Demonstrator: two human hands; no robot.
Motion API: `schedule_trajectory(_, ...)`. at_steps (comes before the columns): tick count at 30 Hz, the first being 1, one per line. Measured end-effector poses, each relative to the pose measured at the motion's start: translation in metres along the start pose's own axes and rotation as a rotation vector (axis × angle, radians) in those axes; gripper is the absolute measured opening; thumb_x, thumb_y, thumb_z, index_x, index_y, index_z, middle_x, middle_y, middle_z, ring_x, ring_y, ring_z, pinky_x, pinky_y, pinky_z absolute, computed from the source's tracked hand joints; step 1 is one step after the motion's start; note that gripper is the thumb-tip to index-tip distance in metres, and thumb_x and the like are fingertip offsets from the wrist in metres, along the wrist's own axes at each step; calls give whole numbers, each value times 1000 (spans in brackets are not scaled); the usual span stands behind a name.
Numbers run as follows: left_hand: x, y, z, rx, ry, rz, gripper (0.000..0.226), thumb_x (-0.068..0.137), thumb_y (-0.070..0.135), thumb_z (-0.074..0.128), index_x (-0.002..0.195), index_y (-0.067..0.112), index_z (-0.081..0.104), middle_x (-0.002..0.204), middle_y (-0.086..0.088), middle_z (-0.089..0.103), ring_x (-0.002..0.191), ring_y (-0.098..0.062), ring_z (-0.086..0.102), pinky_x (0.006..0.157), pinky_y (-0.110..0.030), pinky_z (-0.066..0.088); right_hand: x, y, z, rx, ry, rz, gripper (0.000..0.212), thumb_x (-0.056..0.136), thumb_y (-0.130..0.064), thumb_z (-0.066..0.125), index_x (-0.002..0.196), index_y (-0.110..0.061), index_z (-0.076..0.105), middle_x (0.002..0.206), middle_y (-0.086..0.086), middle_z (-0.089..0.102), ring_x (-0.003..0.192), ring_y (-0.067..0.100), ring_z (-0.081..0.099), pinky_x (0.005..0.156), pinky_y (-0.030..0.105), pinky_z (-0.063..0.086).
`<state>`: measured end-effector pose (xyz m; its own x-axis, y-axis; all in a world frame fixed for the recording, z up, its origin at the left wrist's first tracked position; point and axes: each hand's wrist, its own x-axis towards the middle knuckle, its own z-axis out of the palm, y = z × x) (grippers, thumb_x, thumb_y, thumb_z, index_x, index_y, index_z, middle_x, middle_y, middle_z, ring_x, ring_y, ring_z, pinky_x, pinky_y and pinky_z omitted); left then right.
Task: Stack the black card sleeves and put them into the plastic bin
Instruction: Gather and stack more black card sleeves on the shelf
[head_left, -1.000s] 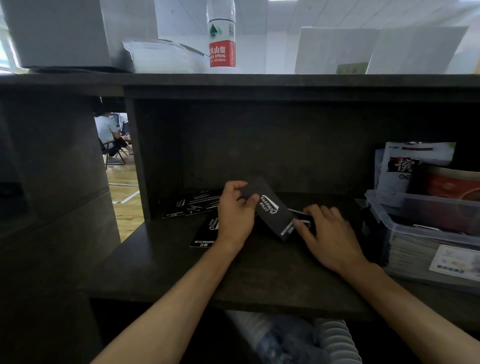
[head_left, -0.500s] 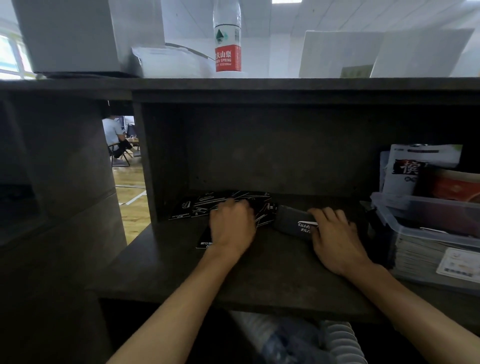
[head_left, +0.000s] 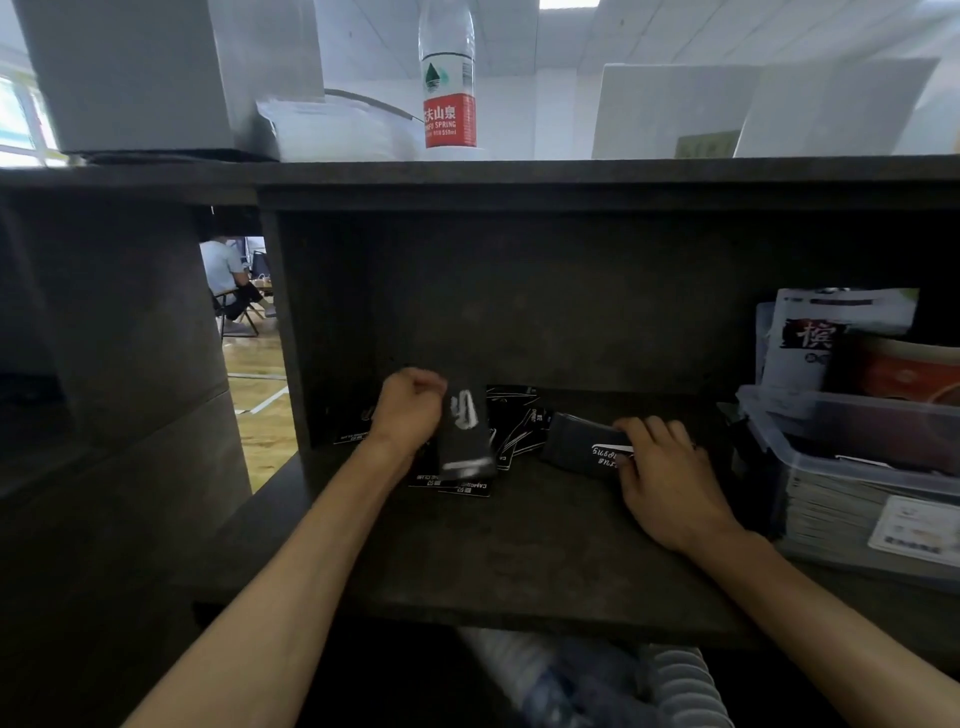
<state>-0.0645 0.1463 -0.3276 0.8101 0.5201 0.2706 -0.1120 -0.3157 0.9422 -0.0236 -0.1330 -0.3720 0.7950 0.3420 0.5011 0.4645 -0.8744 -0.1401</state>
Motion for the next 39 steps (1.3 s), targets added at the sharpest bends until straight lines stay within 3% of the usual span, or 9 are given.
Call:
schedule_trajectory(6, -19, -13, 45, -74, -192, 216, 49, 90, 4, 65, 128, 23, 41, 94, 1, 66, 81, -5, 69, 69, -17, 53, 2, -1, 1, 18, 25, 12, 40, 101, -36, 36, 139, -25, 43, 130, 1, 50, 116, 19, 43, 96, 42, 43)
schedule_trajectory(13, -39, -6, 78, 637, -47, 556, 28, 89, 35, 67, 107, 19, 51, 101, 0, 62, 89, -15, 62, 73, -30, 49, 3, -1, 1, -1, 19, 9, 44, 98, -50, 38, 137, -29, 43, 128, -2, 50, 115, 16, 44, 96, 41, 44)
schedule_trajectory(17, -47, -11, 79, 830, -197, 791, 25, 96, 42, 55, 99, 19, 65, 106, -2, 57, 97, -19, 57, 87, -34, 43, 1, -2, 1, -5, 20, -9, 40, 98, -42, 46, 136, -31, 42, 128, -3, 49, 116, 16, 43, 97, 42, 44)
schedule_trajectory(21, -23, -13, 39, 799, 88, 455, 25, 98, 38, 52, 100, 17, 65, 104, -7, 62, 89, -21, 60, 75, -33, 46, 0, -2, 0, -4, 24, -23, 36, 100, -38, 45, 135, -29, 43, 127, -2, 50, 115, 18, 43, 94, 44, 45)
schedule_trajectory(24, -7, -22, 16, 998, -20, 22, 45, 91, 53, 58, 108, 11, 61, 117, -14, 61, 111, -32, 58, 92, -42, 49, 0, -2, -1, 0, 33, -24, 34, 100, -37, 46, 133, -29, 45, 125, -1, 51, 114, 19, 43, 93, 43, 44)
schedule_trajectory(29, 2, -26, 17, 699, -142, -123, 38, 85, 47, 69, 80, 11, 59, 87, -9, 64, 87, -25, 62, 74, -33, 48, -1, -2, -2, 8, 28, -14, 33, 100, -37, 46, 132, -29, 45, 126, -2, 51, 114, 18, 43, 94, 42, 44)
schedule_trajectory(33, 4, -26, 16, 261, 113, 10, 3, 94, 22, 60, 93, 20, 60, 93, -3, 66, 92, -20, 65, 72, -24, 47, -2, -3, -2, 13, 31, -14, 33, 99, -37, 47, 131, -29, 46, 124, -2, 52, 113, 17, 44, 93, 41, 45)
schedule_trajectory(36, -1, -15, 19, -378, 79, 49, 41, 91, 7, 60, 122, 27, 44, 105, -2, 66, 91, -12, 69, 61, -15, 52, -2, -3, -3, 11, 42, -20, 33, 99, -38, 48, 130, -28, 46, 122, -3, 53, 111, 17, 44, 92, 41, 45)
schedule_trajectory(39, -8, -11, 36, -445, -54, 125, 70, 85, -2, 67, 138, 29, 35, 108, 0, 66, 91, -5, 69, 70, -19, 55, -2, -2, -3, 10, 32, -15, 33, 99, -38, 48, 131, -29, 46, 122, -3, 52, 111, 16, 45, 93, 41, 45)
